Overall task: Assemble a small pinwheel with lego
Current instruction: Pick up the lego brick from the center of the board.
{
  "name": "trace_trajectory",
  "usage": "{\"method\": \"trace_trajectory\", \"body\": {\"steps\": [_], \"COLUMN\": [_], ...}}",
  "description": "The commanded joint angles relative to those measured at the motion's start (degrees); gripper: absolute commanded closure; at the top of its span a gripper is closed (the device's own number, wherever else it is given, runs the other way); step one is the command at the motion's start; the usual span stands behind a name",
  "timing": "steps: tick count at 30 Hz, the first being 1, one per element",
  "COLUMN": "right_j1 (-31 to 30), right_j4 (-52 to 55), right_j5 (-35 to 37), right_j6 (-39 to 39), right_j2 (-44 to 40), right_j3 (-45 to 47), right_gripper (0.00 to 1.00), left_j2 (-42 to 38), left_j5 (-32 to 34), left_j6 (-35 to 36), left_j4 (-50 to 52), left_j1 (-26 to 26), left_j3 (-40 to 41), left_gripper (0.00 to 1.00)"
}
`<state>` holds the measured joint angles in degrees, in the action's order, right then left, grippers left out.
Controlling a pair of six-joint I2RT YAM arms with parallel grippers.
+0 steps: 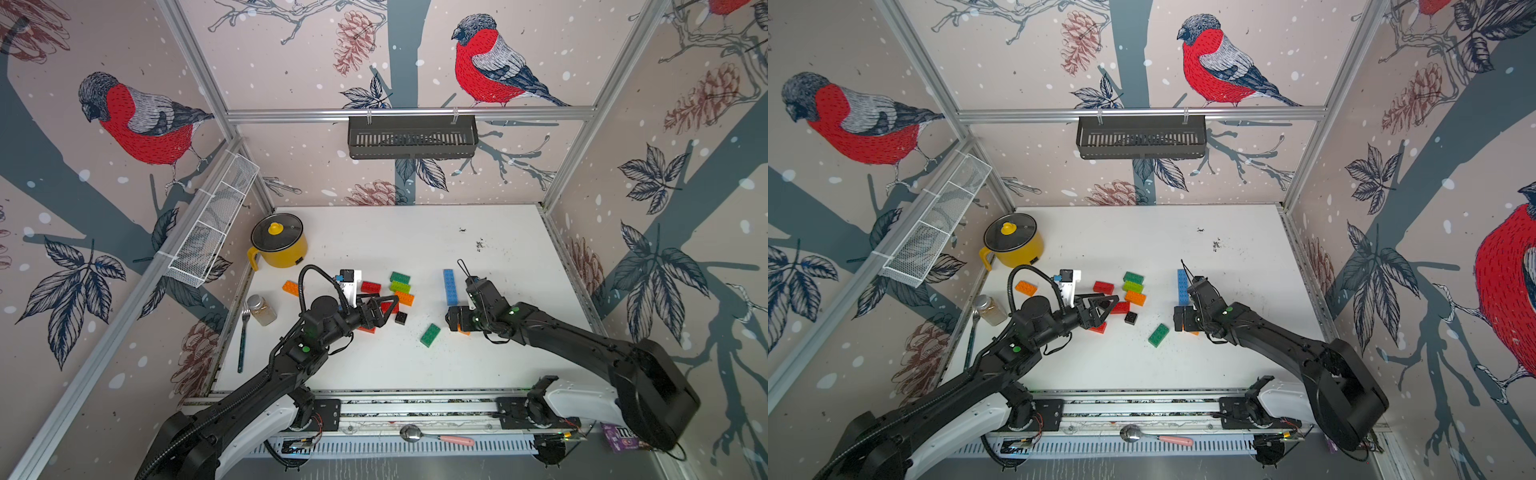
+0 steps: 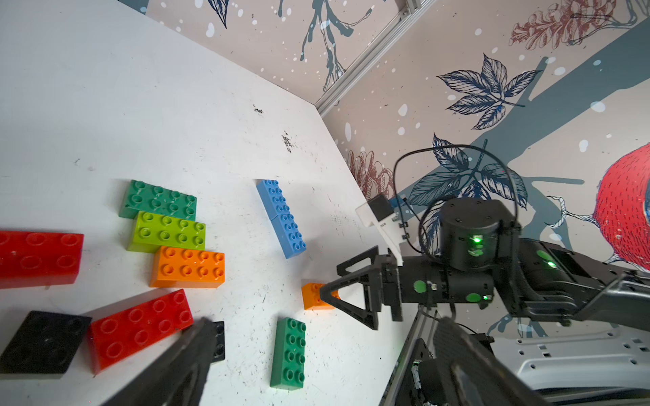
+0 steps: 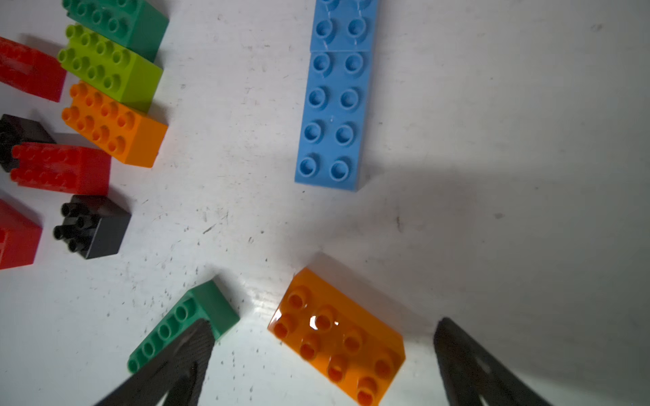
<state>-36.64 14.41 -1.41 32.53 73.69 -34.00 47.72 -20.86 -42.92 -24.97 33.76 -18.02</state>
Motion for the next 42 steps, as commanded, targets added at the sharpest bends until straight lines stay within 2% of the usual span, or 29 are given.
{"method": "trace_trajectory", "body": {"steps": [1,7,12,17,28,42], "right_j1": [-0.08,-1.85,-4.99,-5.8,-9.82,-11.02], "right_j4": [-3.54,-3.98,-1.57,1.93,3.91,5.25], "right_j5": [-2.97,-5.04,-3.33,3.58,8.66,10.94], "right_j6": [-1.68,-0.4,0.97,2.27,0.69,0.78], "right_j2": [2.3,1.63,0.27,-0.3,8.07,8.73], "right_j3": [-0.63,1.63,1.96,0.71,-3.49,-4.94], "right_gripper": [0.01,0.01,0.01,0.19,0.42,0.55], "left_j2": [-0.27,-0.06,0.51,0.47,-0.24,1.3], "left_j5": [-1.52,-2.34,-2.34,-1.77,-1.13,-1.28], "left_j6": [-0.59,-0.34,-0.05,-0.4,-0.5,-0.85], "left_j4": [-1.51,-0.56,-0.47,-0.8,0.05,-1.09], "left_j1": [0.24,0.52,0.51,0.51,0.52,0.6], "left_j3": [-0.24,-0.18,-0.36,0.21,0.56,0.65], "left_gripper": [0.03,0.03,0.03,0.03,0.03,0.03]}}
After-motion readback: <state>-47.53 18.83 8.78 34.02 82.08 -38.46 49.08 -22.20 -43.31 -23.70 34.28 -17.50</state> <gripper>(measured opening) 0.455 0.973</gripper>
